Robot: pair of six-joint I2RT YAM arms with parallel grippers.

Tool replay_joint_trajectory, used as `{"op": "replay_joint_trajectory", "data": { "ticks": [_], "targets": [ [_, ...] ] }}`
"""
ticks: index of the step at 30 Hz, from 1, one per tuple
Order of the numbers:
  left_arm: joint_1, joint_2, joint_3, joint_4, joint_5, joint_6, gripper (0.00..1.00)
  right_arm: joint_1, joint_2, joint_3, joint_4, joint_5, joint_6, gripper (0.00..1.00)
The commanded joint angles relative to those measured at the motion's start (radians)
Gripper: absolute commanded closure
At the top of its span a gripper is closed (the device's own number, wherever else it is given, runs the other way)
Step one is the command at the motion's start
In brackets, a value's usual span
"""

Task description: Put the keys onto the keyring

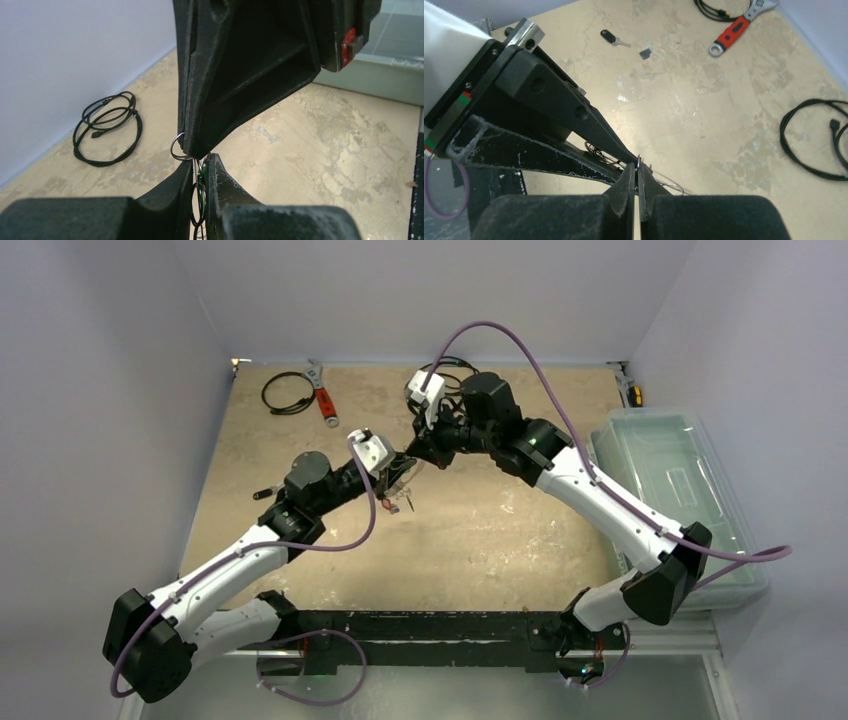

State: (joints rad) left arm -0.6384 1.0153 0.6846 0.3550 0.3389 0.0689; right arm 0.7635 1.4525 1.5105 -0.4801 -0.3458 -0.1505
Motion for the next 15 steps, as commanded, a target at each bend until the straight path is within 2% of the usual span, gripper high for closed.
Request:
{"op": "replay_joint_trajectory", "data": {
  "ticks": [1,15],
  "targets": [
    [-0.020,-0.043,0.050,-0.031,-0.034,0.116,1.00,-0.003,0.014,0.070,-0.071,0.025,0.041,1.00],
    [-0.036,-0.085,0.026,-0.053,-0.129,0.238,1.00,-0.003,0.071,0.114,-0.174,-0.016,0.090,1.00]
  ]
}}
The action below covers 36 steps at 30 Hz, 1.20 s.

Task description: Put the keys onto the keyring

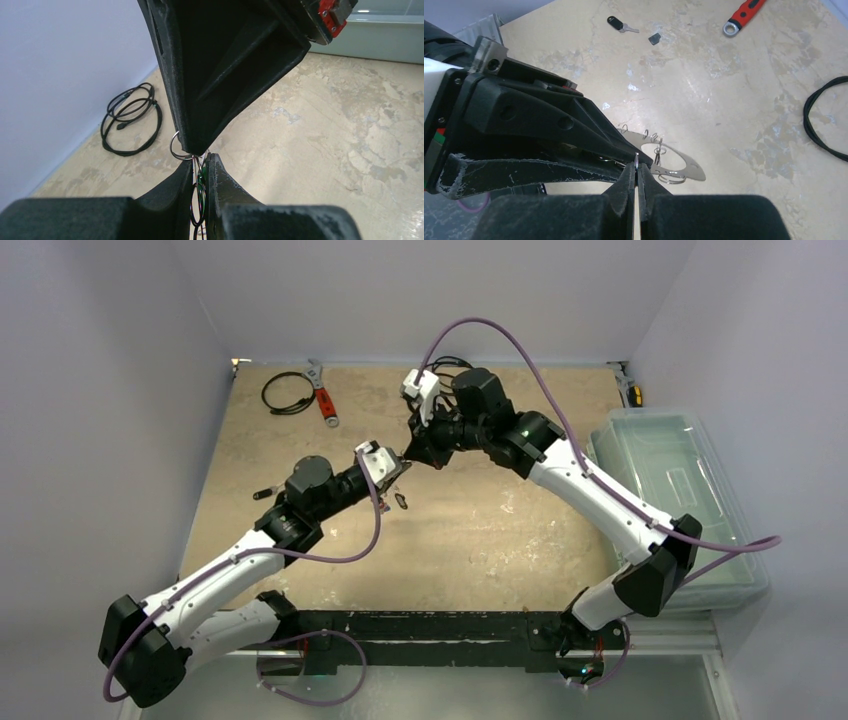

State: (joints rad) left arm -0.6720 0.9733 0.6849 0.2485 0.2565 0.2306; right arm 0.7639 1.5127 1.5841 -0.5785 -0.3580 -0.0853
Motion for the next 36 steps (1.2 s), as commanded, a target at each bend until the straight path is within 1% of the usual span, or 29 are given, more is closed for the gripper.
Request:
{"op": "replay_joint_trajectory", "data": {
  "ticks": [1,7,13,18,19,20,21,23,26,29,34,36],
  "targets": [
    [-0.003,-0.047,0.021,0.055,-0.046,0.089,1.00,-0.003,0.016,0.044,-0.083,-0.004,0.029,1.00],
    [-0.014,-0.063,0.006,0.050,-0.096,0.137,1.00,-0.003,0.059,0.067,-0.127,-0.005,0.056,1.00],
    [-0.019,-0.063,-0.002,0.055,-0.071,0.154,1.00,0.001,0.065,0.065,-0.126,-0.011,0.058,1.00],
    [-0.024,-0.059,-0.001,0.051,-0.054,0.150,1.00,0.001,0.050,0.060,-0.091,0.025,0.064,1.00],
    [-0.024,-0.059,-0.001,0.051,-0.049,0.146,1.00,0.000,0.045,0.057,-0.075,0.030,0.064,0.94],
    [-0.023,-0.057,0.000,0.053,-0.043,0.138,1.00,0.000,0.032,0.048,-0.049,0.031,0.063,0.85],
    [-0.024,-0.055,0.001,0.055,-0.037,0.132,1.00,0.000,0.019,0.037,-0.022,0.031,0.068,0.79],
    [-0.024,-0.052,0.004,0.061,-0.017,0.117,1.00,0.000,-0.016,0.000,0.059,0.038,0.110,0.71],
    [-0.024,-0.048,0.003,0.080,0.007,0.088,1.00,0.000,-0.081,-0.059,0.168,0.064,0.122,0.60],
    [-0.024,-0.043,0.001,0.098,0.024,0.062,1.00,0.000,-0.156,-0.131,0.284,0.095,0.132,0.53],
    [-0.024,-0.037,0.004,0.108,0.041,0.032,1.00,0.000,-0.311,-0.276,0.509,0.114,0.138,0.50],
    [-0.024,-0.034,0.006,0.112,0.043,0.022,1.00,0.000,-0.397,-0.374,0.649,0.110,0.136,0.48]
  ]
}}
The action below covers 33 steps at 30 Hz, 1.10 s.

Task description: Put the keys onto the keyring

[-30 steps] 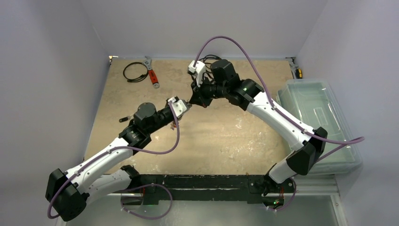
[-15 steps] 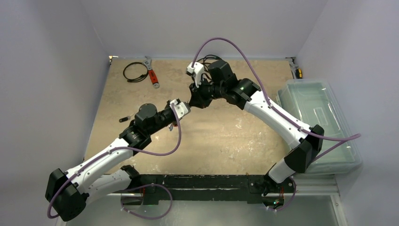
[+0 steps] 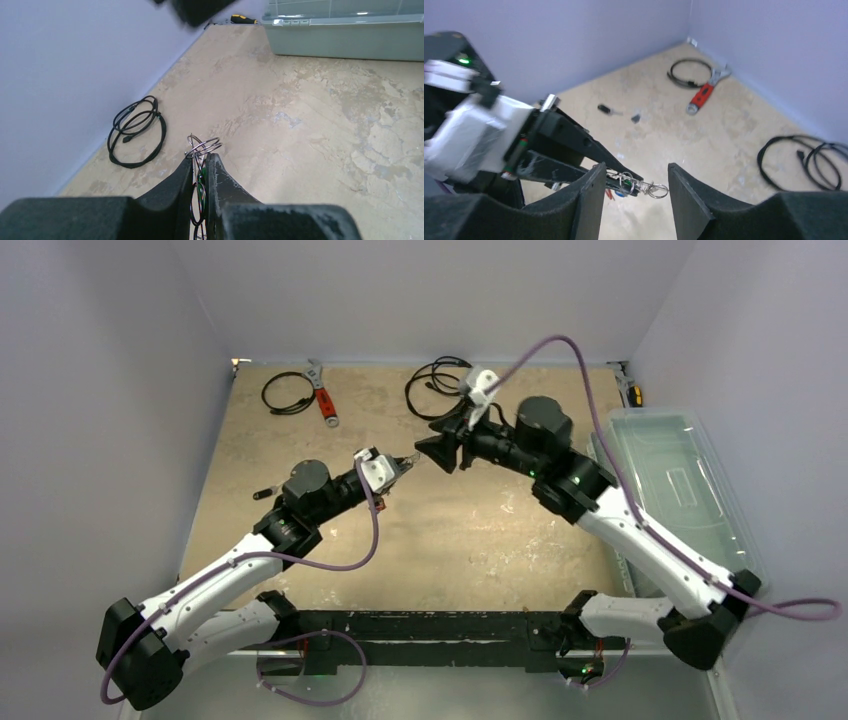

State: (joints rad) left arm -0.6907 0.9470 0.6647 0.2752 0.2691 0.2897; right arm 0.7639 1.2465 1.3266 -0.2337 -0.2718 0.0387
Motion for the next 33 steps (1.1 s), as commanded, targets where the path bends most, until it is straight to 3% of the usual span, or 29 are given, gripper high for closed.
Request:
{"op": "replay_joint_trajectory", "data": {
  "ticks": [1,5,11,18,22,33],
  "targets": [
    [-0.006,-0.004,0.026,0.090,0.032,-0.043,1.00,0.000,-0.167,-0.166,0.373,0.028,0.009,0.47],
    [-0.005,0.014,0.038,0.098,0.055,-0.085,1.00,0.000,-0.259,-0.326,0.574,0.072,0.009,0.44],
    [-0.005,0.038,0.060,0.091,0.058,-0.135,1.00,0.000,-0.286,-0.377,0.626,0.083,-0.009,0.43],
    [-0.003,0.042,0.076,0.093,0.071,-0.206,1.00,0.000,-0.321,-0.529,0.822,0.057,-0.032,0.42],
    [-0.002,0.059,0.107,0.062,0.113,-0.231,1.00,0.000,-0.352,-0.577,0.875,0.006,-0.114,0.42],
    [-0.003,0.065,0.104,0.092,0.180,-0.264,1.00,-0.001,-0.377,-0.495,0.521,-0.157,-0.277,0.44]
  ]
}}
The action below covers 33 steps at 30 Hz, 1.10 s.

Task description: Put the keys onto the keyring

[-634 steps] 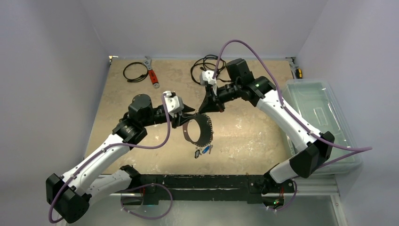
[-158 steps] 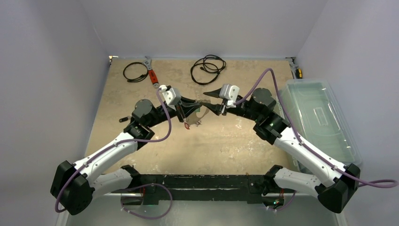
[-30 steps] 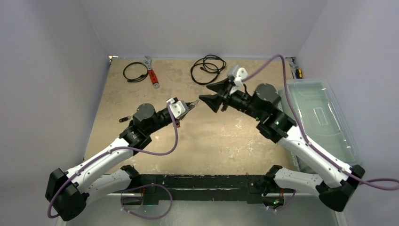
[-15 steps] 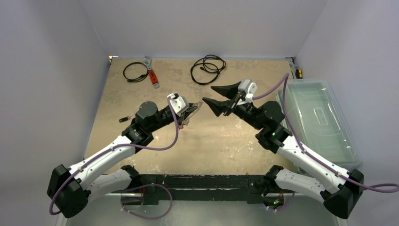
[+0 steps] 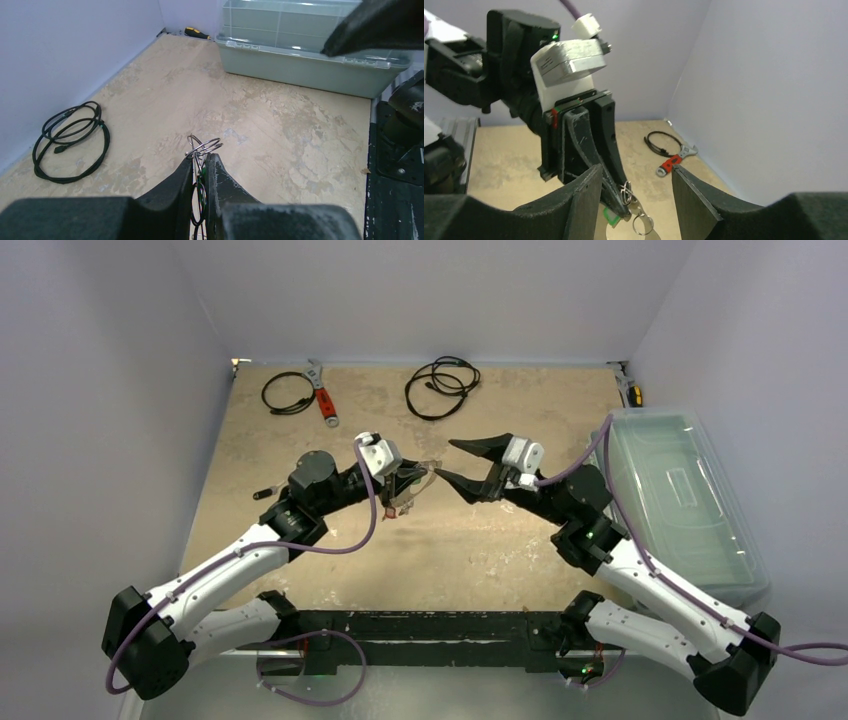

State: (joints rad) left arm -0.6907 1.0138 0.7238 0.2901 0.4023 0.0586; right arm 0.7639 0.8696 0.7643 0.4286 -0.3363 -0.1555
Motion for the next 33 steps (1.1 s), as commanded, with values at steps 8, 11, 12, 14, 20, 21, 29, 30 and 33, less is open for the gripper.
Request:
{"op": "replay_joint_trajectory", "data": {
  "ticks": [8,11,12,14,20,21,29,30,33],
  "targets": [
    [-0.003,-0.004,0.042,0.089,0.061,-0.041,1.00,0.000,0.076,0.126,-0.248,-0.133,-0.131,0.51],
    [-0.003,-0.007,0.040,0.087,0.062,-0.037,1.00,0.000,0.104,0.137,-0.262,-0.138,-0.148,0.52],
    [-0.002,-0.008,0.039,0.086,0.060,-0.035,1.00,0.000,0.113,0.143,-0.271,-0.136,-0.156,0.52],
    [-0.002,-0.010,0.039,0.083,0.060,-0.034,1.00,-0.001,0.126,0.151,-0.284,-0.131,-0.164,0.53],
    [-0.003,-0.010,0.039,0.078,0.059,-0.029,1.00,0.000,0.140,0.155,-0.268,-0.089,-0.153,0.56],
    [-0.003,-0.009,0.040,0.076,0.059,-0.029,1.00,0.000,0.141,0.153,-0.261,-0.079,-0.148,0.57],
    [-0.003,-0.014,0.040,0.073,0.058,-0.025,1.00,-0.001,0.163,0.158,-0.254,-0.029,-0.139,0.68],
    [-0.002,-0.012,0.039,0.073,0.057,-0.025,1.00,0.000,0.168,0.160,-0.257,-0.029,-0.140,0.68],
    [-0.002,-0.014,0.040,0.072,0.056,-0.024,1.00,0.000,0.176,0.164,-0.260,-0.037,-0.141,0.69]
  ]
}}
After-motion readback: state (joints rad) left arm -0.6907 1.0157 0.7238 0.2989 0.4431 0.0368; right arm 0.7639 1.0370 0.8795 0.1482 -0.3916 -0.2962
